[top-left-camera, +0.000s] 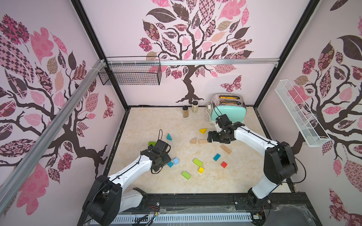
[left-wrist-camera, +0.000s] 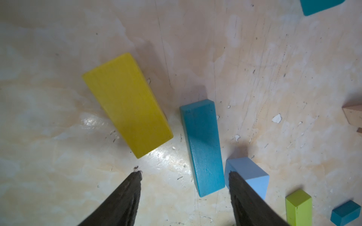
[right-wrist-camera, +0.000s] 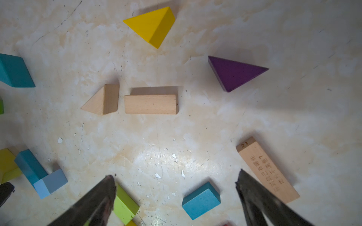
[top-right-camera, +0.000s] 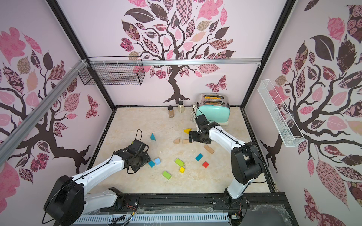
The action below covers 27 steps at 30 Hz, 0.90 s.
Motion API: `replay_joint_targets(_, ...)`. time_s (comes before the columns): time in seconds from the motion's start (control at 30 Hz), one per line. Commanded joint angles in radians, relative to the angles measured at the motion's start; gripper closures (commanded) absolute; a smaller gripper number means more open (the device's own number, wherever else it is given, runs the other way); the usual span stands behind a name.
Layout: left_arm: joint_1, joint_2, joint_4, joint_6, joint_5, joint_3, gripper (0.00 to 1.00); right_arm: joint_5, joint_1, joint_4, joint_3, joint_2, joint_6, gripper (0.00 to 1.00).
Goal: Assemble a carrot with building blocks
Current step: Pick up the building block from the center of the board.
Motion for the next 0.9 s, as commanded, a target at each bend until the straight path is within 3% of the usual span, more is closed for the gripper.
replay_joint_targets(0.0, -0.004, 0.032, 0.065, -0.032, -0.011, 0.005, 0.25, -0.002, 0.006, -0.006, -0.004, -0.024, -0.006, 0.01)
replay_joint_targets(0.33, -0.006, 0.164, 0.132, -0.013, -0.030, 0.024, 0.25, -0.012, 0.007, -0.003, -0.006, -0.022, -0.007, 0.01)
replay_joint_targets(0.63, -0.005, 0.211, 0.104, 0.039, 0.005, 0.028, 0.51, 0.000, 0.006, -0.006, 0.009, -0.021, 0.001, 0.01)
replay_joint_targets(0.87, -0.005, 0.169, 0.055, 0.096, 0.016, 0.022, 0.72, -0.006, 0.007, -0.008, 0.035, -0.012, 0.028, 0.01)
